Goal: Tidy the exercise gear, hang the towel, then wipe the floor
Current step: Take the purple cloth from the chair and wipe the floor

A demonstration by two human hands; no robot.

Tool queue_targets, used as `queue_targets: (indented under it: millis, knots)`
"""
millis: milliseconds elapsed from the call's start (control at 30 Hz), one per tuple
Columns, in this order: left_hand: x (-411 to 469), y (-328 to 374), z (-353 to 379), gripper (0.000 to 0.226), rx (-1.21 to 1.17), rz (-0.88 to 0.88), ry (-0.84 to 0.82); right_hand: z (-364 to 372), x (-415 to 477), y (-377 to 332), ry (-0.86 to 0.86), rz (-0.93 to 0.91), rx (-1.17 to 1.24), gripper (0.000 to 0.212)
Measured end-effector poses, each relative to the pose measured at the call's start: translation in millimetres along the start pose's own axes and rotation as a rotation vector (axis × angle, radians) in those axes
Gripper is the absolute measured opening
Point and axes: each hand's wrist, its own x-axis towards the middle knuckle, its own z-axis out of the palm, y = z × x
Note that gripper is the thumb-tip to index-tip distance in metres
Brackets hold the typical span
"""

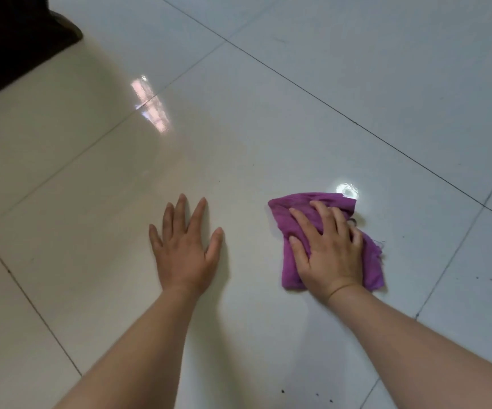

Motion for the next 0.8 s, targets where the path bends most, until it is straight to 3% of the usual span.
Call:
queue_targets:
  millis: [233,433,600,800]
  knots:
    - [1,2,0,0.069,-0.001,-0.018,0.0,7,67,-53,-0.001,0.111,0.051,0.053]
    - [2,2,-1,0.066,-0.01,-0.023,-0.001,8,34,-41,-0.053,-0.134,0.012,0.048]
    - [3,1,1,0.063,-0.024,-0.023,0.022,8,97,-74,-0.093,0.061,0.062,0.05]
    - [3,0,2,0.062,-0.023,-0.019,0.021,9,75,-61,-0.095,-0.232,0.006,0.05]
